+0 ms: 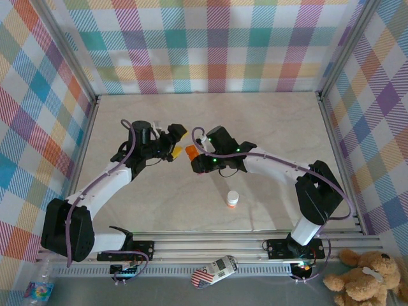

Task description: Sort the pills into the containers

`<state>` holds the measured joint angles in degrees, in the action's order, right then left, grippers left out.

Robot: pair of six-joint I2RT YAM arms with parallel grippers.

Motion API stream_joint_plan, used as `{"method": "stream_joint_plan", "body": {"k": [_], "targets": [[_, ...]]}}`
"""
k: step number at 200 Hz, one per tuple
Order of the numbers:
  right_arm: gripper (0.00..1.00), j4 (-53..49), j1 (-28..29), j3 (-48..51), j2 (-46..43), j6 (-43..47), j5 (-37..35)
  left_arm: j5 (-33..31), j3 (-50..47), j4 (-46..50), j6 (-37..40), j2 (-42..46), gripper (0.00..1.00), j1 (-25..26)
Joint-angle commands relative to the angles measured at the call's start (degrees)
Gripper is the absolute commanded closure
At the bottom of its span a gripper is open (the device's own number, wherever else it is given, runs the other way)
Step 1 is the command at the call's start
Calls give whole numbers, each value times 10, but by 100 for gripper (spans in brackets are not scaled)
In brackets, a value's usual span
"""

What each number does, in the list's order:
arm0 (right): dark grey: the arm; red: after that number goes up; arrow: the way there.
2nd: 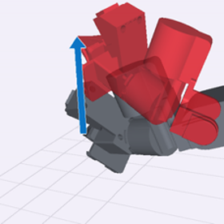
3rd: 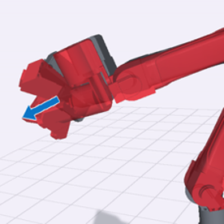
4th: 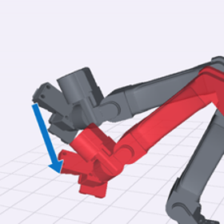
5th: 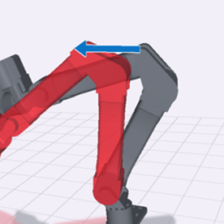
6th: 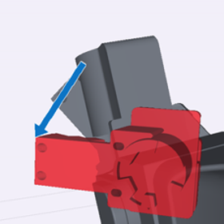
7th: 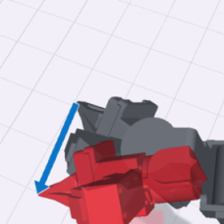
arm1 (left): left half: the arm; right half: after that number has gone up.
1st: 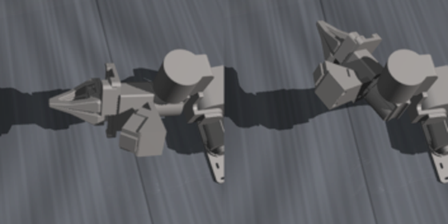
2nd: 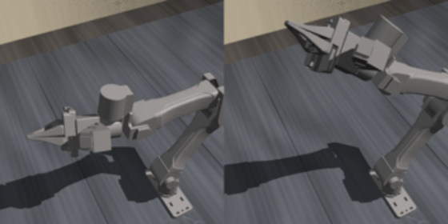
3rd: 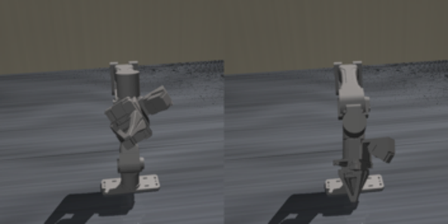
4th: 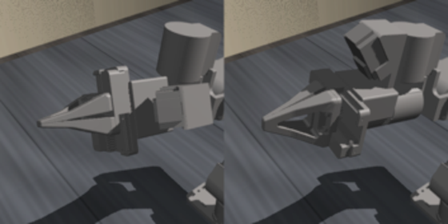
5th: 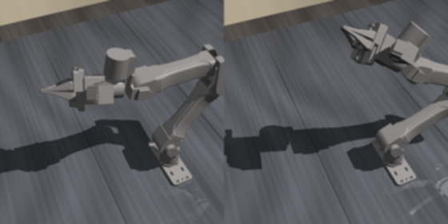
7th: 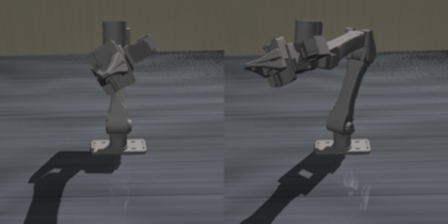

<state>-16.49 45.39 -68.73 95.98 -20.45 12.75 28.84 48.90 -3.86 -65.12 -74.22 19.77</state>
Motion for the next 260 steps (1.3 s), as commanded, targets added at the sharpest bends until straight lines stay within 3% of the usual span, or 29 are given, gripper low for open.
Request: {"method": "stream_joint_plan", "body": {"k": [1,260], "targets": [[72,9,4,-22,9,-3,14,-6,19,-26,-11,-3,13,12],[72,11,4,-17,11,-4,10,-54,8,-4,2,7,14,44]]}}
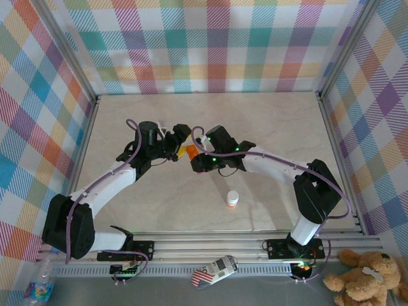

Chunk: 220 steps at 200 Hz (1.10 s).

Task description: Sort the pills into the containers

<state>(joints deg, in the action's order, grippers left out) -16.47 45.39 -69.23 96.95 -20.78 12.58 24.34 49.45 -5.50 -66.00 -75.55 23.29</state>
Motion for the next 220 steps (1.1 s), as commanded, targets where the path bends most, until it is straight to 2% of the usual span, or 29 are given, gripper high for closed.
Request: {"method": "stream_joint_plan", "body": {"k": [1,45,98,220], "targets": [[72,11,3,-12,2,-1,11,-9,3,13,12,20,14,9],[72,13,3,-11,3,-5,8,-51,-5,51,23,50,14,12],[72,13,3,-13,6,-4,9,-39,3,43,22,39,14,19],[72,18,3,-11,5,-6,11,-56,-5,32,20,20,13,41]]}}
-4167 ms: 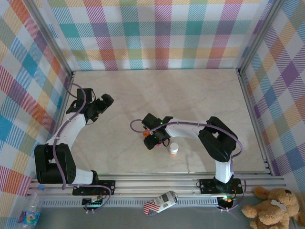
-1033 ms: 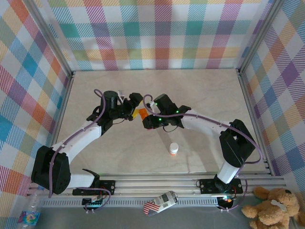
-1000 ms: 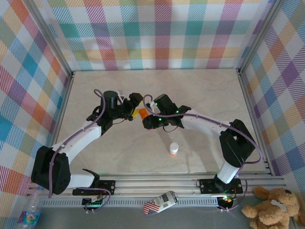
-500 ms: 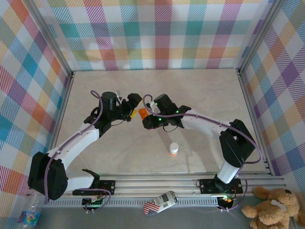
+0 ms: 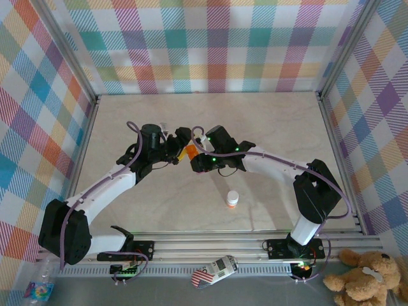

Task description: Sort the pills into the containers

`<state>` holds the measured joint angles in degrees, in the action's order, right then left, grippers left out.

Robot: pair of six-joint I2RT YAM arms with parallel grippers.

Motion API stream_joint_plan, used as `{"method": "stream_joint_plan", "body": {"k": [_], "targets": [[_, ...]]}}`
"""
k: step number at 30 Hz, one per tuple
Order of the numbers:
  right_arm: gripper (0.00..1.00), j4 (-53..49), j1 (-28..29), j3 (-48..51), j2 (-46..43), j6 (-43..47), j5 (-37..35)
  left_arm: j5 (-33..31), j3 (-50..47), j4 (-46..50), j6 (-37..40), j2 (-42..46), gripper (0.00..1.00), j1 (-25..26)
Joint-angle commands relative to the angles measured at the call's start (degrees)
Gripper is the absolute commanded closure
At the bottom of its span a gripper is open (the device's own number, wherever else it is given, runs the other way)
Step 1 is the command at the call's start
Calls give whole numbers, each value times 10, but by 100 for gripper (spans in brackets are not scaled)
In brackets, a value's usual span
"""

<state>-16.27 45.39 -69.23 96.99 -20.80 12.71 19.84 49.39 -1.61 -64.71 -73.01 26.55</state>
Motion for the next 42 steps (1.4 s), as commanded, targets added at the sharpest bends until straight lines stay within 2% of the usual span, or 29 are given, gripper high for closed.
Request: {"method": "stream_joint_plan", "body": {"k": [1,23,32,38,42], "targets": [[72,16,3,-11,5,-6,10,-11,-3,-7,7,-6,13,9],[73,25,3,4,8,-11,15,-8,61,-12,7,-37,13,25],[73,25,3,1,14,-11,13,-3,69,-41,-25,-30,13,35],[73,21,-3,11,7,-7,6,-76,84,58,23,-4,8,29],[71,0,-13,10,10,13,-1,-122,81,106,63,14,3,-3]]}}
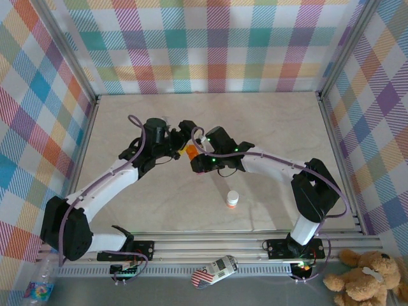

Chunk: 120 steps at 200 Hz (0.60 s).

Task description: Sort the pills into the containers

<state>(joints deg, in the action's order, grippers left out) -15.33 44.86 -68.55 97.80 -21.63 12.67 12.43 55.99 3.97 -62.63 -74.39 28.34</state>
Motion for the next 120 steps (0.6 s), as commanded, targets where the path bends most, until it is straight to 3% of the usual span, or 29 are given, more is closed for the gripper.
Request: {"method": "stream_joint_plan", "body": {"k": [1,72,120], "targets": [[70,-23,-8,-4,10,33,-4,-52,11,57,48,31,2,-32],[63,-135,-3,-118,140,136,-49,-35,-28,101,114,43,0,-144],[55,-177,10,-164,194,180,-97,-26,-50,94,121,39,0,-159]]}}
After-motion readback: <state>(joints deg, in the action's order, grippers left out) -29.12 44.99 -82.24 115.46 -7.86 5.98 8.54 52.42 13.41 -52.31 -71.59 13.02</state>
